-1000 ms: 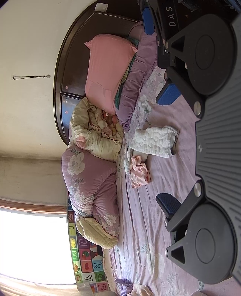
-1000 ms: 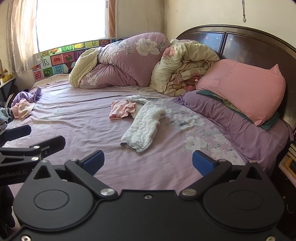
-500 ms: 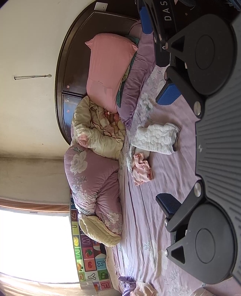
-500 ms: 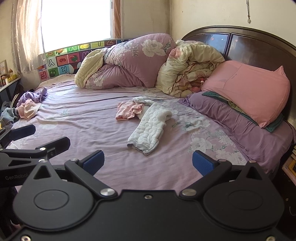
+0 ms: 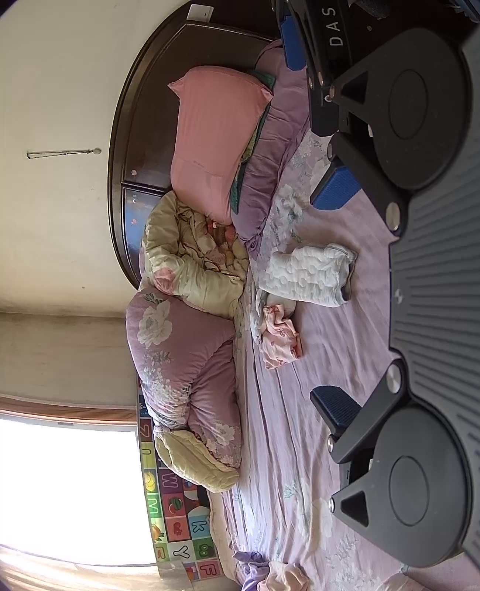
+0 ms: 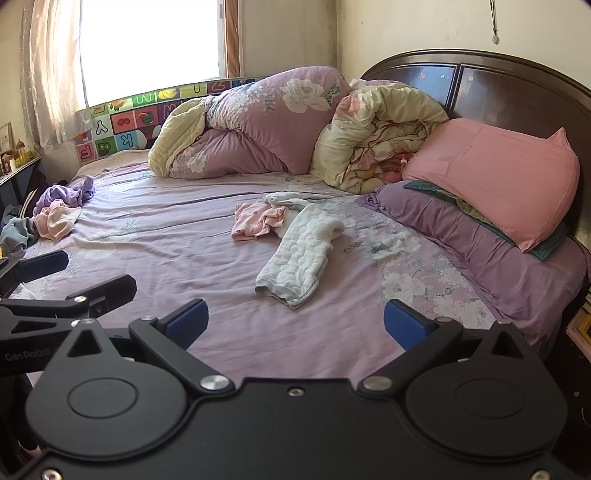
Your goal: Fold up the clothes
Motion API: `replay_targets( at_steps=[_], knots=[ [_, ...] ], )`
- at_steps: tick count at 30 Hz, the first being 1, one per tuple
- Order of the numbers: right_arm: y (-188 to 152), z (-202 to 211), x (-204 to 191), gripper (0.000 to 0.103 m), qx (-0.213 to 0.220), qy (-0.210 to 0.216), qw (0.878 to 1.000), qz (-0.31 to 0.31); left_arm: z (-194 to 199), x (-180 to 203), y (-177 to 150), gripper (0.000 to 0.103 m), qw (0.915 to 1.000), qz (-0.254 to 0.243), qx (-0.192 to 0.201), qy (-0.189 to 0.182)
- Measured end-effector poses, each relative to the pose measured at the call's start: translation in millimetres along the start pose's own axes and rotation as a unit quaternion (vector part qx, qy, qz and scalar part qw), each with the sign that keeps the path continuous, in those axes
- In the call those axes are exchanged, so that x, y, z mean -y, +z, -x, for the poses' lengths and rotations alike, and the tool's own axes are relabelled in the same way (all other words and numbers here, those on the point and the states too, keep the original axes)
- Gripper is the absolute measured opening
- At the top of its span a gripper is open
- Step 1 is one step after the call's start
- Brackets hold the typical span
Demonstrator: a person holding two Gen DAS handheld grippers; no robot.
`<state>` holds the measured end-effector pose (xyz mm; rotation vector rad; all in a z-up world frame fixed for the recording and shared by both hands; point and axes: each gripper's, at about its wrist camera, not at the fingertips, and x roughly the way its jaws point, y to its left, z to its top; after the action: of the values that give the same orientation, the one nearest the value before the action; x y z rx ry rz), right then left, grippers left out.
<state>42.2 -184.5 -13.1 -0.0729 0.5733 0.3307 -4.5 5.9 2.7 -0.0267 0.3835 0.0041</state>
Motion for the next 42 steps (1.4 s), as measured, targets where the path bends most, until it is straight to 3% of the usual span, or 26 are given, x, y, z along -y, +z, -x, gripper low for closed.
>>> replay_targets(
  at_steps=[24, 35, 42],
  knots=[
    [-7.0, -16.4, 4.5, 0.103, -0.006, 0.008, 1.000, -0.007, -17.2, 0.2, -11.7, 0.102, 0.9998, 0.010, -0.004, 0.014],
    [2.7, -65.3, 15.6, 0.103, -0.017, 0.029, 0.999, -0.009, -62.5, -6.0, -0.2, 0.102, 0.9996, 0.014, -0.014, 0.018],
    [35.8, -111.4, 26.1, 0.103, -0.002, 0.041, 0.999, 0.000, -115.6, -10.2, 23.3, 0.102, 0.9998, 0.009, -0.001, 0.019]
  ],
)
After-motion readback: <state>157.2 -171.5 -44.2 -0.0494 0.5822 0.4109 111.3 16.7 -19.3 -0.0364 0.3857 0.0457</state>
